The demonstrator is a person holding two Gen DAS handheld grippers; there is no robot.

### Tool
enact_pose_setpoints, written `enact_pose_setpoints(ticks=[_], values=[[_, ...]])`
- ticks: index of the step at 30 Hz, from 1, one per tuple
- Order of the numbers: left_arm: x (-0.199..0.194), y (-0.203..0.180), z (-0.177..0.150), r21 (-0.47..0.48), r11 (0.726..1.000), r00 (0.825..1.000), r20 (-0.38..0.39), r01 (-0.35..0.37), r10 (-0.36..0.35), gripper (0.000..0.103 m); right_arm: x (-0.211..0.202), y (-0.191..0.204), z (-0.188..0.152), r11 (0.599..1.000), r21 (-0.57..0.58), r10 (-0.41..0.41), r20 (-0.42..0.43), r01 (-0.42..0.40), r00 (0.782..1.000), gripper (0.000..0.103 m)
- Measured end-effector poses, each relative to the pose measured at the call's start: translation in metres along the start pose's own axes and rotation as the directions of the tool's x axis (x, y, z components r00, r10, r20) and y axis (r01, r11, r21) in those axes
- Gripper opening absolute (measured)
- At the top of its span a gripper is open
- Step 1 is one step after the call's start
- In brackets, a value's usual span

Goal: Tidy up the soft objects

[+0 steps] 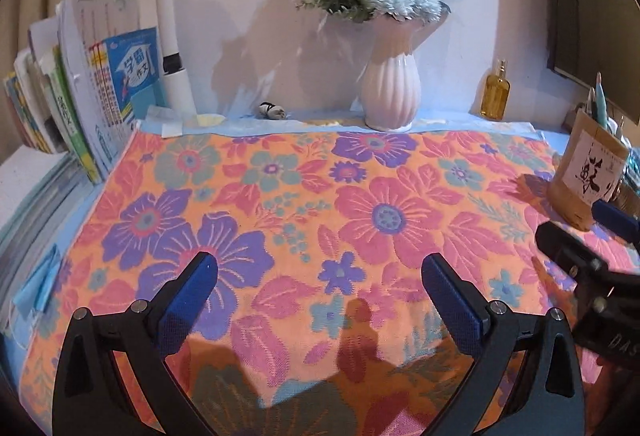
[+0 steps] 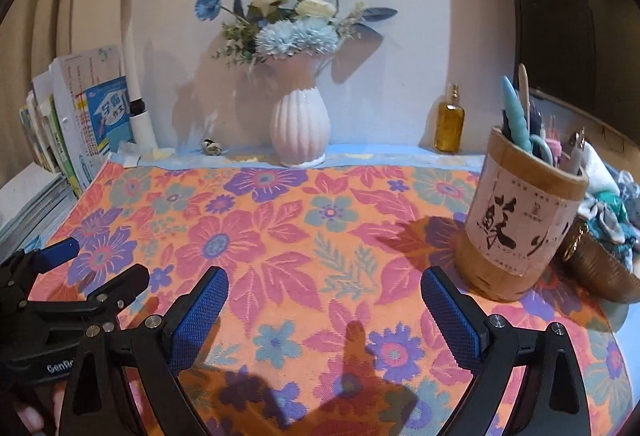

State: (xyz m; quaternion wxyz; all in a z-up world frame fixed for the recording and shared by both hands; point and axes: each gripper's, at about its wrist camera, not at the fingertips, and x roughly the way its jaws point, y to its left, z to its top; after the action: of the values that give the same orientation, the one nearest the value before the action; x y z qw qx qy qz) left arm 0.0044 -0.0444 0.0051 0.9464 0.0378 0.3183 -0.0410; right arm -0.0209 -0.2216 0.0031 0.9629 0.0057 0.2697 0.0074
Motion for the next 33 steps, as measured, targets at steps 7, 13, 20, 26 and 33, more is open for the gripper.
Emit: enact_pose_setpoints(ticks=[7,13,20,26,33], values=[[0.0,0.0001,-0.0025,0.002,1.0,1.0,0.002,-0.018,0.018,0.102,-0.0001,0.0076,-0.0019,0.999,-0.039,-0.031,0.002,0.031,1.0,0.103],[0.0049,0.002,-0.003,-0.006,1.0,0.999,-0.034,-0.025,0.024,0.102,0.0025,0.0024,-0.0016,1.0,-0.016,-0.017,-0.016,0.017,1.0,0.103],[0.0048,-0.002,-0.0041,0.022,0.999,0.999,-0.039,-0.027,0.028,0.102,0.0044,0.0072,-0.0021,0.999,-0.038,-0.031,-0.024,0.031,0.999,0.103],[0.004,-0.001,-0.004,0.021,1.0,0.999,-0.035,-0.022,0.023,0.102,0.0055,0.0067,-0.0023,0.999,-0.035,-0.027,-0.031,0.025,0.999,0.103],[0.0048,0.0015,-0.0036,0.01,1.0,0.999,-0.038,-0.017,0.017,0.102,0.0069,0.0099,-0.0032,0.999,-0.043,-0.027,-0.042,0.025,0.999,0.103]])
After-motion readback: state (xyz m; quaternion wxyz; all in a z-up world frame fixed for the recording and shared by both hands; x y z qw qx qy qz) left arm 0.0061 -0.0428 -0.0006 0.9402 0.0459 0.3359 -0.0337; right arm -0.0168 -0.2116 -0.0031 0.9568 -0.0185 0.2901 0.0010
